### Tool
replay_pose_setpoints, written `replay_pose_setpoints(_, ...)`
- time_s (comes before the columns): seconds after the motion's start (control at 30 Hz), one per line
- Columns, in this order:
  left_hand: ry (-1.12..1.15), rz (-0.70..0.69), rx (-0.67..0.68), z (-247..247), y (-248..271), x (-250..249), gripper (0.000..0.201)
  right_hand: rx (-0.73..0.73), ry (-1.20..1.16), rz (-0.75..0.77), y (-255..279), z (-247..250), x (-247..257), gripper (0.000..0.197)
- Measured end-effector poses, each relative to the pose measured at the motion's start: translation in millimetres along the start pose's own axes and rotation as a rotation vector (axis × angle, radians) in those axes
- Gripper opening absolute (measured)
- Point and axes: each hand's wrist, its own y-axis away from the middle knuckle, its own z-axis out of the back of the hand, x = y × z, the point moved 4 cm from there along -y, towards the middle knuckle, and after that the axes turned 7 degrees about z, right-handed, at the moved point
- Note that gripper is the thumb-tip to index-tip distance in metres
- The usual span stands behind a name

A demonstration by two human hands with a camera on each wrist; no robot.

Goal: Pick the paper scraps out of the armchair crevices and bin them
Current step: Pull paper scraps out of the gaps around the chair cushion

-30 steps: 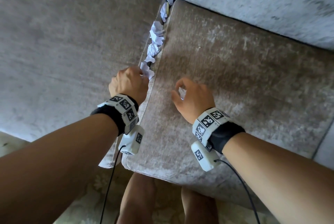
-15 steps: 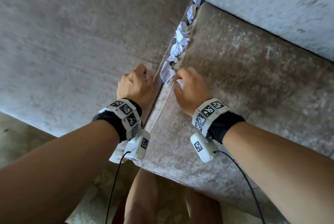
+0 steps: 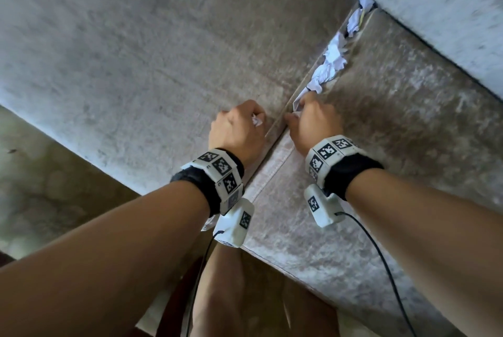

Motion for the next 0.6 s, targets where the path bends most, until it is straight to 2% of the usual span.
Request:
replay_pose_setpoints(0.27,0.031,-0.019,0.004,1.9,-0.4,4.1,0.010,-0.060,-0.014,-0.101,-9.8,-3.0,-5.2,0.027)
replay_pose_setpoints(0.43,-0.006,-0.029,0.044,-1.9,-3.0,-7.8,0.003,-0.142,-0.047,-0.036,-1.9,9.3,-9.1,0.027)
replay_pose_setpoints(0.6,-0.056,-0.073,0.059,-13.1,-7.0,-37.8,0.007,-0.181,-0.141,0.005,9.1,18.3,-26.9,0.029)
